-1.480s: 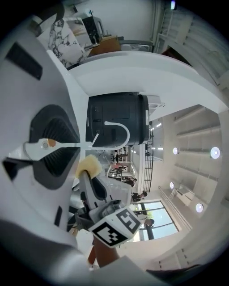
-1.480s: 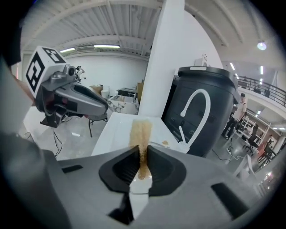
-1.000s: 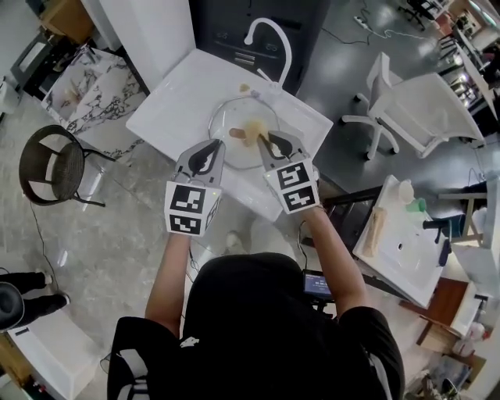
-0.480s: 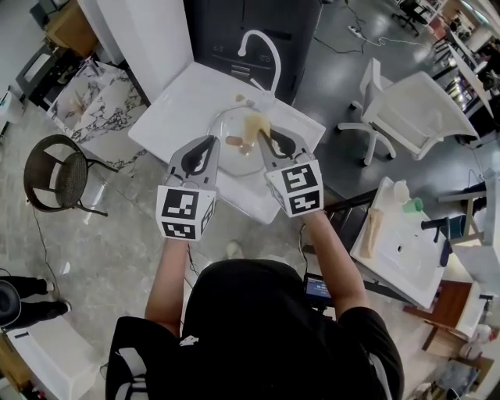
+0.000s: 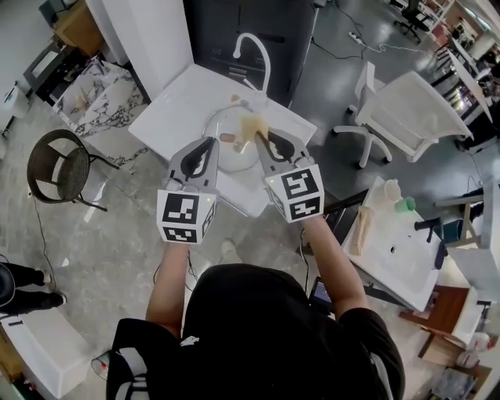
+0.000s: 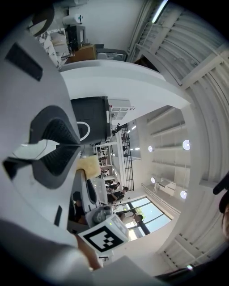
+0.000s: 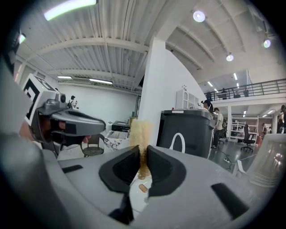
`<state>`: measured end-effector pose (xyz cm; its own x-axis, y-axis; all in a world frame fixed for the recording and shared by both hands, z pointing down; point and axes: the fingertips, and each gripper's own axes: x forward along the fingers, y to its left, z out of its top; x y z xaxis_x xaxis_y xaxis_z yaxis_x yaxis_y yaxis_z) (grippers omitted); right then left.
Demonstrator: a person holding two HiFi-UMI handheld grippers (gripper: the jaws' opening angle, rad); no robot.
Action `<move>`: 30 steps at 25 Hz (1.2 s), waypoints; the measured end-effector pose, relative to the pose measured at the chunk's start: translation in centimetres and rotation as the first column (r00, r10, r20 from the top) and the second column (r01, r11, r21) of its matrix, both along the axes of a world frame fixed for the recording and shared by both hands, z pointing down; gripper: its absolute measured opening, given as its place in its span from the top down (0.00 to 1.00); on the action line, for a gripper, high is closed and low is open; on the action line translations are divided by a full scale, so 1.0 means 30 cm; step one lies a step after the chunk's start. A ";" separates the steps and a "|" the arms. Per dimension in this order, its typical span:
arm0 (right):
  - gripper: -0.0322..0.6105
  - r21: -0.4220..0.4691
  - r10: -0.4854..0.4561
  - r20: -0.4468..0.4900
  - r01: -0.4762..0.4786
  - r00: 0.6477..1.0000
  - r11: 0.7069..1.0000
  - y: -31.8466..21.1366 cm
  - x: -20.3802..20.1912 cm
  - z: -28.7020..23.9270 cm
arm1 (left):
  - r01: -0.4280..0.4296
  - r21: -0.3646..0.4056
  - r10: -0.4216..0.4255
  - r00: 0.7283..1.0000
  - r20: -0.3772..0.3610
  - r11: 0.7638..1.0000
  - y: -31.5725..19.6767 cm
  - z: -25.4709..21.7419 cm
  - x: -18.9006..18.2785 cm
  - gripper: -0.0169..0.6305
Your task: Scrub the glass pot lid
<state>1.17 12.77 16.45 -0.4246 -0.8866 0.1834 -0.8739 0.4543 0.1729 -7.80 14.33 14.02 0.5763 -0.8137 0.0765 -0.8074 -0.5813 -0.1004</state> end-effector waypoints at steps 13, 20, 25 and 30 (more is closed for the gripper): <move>0.90 0.040 -0.035 0.024 0.034 0.999 0.999 0.221 0.036 -0.052 | 0.035 0.053 -0.035 0.999 -0.002 0.998 0.225 -0.055 0.046 0.95; 0.90 0.048 -0.052 0.028 0.050 0.998 0.998 0.288 0.028 -0.057 | 0.053 0.066 -0.052 0.999 -0.005 0.996 0.288 -0.071 0.041 0.95; 0.90 0.045 -0.059 0.013 0.058 0.998 0.997 0.310 0.018 -0.050 | 0.073 0.067 -0.073 0.997 -0.002 0.995 0.300 -0.062 0.012 0.95; 0.91 0.048 -0.061 0.013 0.060 0.998 0.997 0.317 0.013 -0.045 | 0.072 0.057 -0.073 0.997 0.004 0.996 0.314 -0.040 0.017 0.95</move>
<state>1.58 22.27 15.11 -0.4801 -0.8668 0.1349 -0.8477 0.4979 0.1827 -7.30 23.74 12.83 0.5154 -0.8563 0.0327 -0.8465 -0.5147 -0.1363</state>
